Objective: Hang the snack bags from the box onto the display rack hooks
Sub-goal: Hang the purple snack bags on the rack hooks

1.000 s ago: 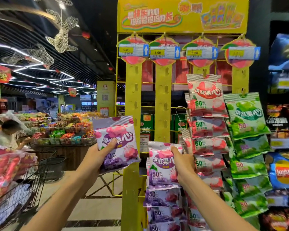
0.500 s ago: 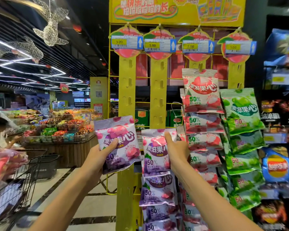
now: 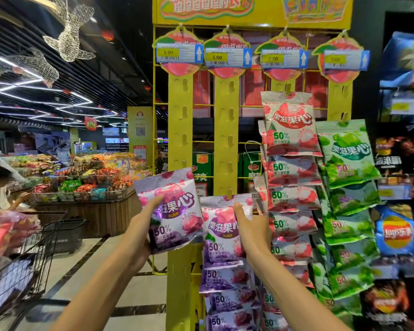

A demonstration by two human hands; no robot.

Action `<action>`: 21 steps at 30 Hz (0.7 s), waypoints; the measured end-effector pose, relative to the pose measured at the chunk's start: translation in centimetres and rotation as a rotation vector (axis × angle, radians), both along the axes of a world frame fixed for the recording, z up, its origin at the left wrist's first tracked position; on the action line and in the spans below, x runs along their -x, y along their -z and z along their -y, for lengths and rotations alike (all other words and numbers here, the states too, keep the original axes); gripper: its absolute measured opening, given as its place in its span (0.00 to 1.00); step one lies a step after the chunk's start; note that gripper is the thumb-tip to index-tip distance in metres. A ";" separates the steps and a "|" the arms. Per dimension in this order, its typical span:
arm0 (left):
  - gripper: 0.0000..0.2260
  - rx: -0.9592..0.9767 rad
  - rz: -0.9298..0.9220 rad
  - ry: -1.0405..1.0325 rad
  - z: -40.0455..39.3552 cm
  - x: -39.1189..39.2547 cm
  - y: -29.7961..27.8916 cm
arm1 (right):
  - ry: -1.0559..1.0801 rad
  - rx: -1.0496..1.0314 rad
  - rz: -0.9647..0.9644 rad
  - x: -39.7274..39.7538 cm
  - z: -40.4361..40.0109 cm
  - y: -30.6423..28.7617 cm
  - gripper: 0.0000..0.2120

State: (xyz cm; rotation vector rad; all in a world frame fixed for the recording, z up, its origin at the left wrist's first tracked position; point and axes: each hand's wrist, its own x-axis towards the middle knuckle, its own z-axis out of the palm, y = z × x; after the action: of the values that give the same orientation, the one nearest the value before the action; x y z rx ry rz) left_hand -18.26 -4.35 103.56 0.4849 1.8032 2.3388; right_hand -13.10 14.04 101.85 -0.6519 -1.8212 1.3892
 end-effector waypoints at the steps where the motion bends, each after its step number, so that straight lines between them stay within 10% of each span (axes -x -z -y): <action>1: 0.17 -0.033 0.028 0.022 -0.5 -0.1 -0.3 | -0.014 -0.025 0.005 -0.4 0.2 0.1 0.25; 7: 0.24 -0.132 0.191 0.149 -3.1 -0.7 -2.7 | -0.040 -0.221 -0.067 -2.9 1.3 1.5 0.07; 10: 0.22 -0.116 0.140 0.139 -4.0 -0.3 -3.7 | 0.001 -0.396 -0.126 -5.0 1.3 0.5 0.19; 21: 0.33 0.166 0.016 0.029 -11.1 -1.1 -6.7 | 0.070 -1.285 -0.285 -1.2 -3.4 -13.7 0.14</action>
State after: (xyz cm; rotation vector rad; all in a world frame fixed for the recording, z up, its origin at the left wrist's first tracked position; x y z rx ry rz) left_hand -17.12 6.71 110.22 0.4637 1.9480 2.1444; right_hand -11.91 17.44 115.53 0.1631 -1.9534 0.0612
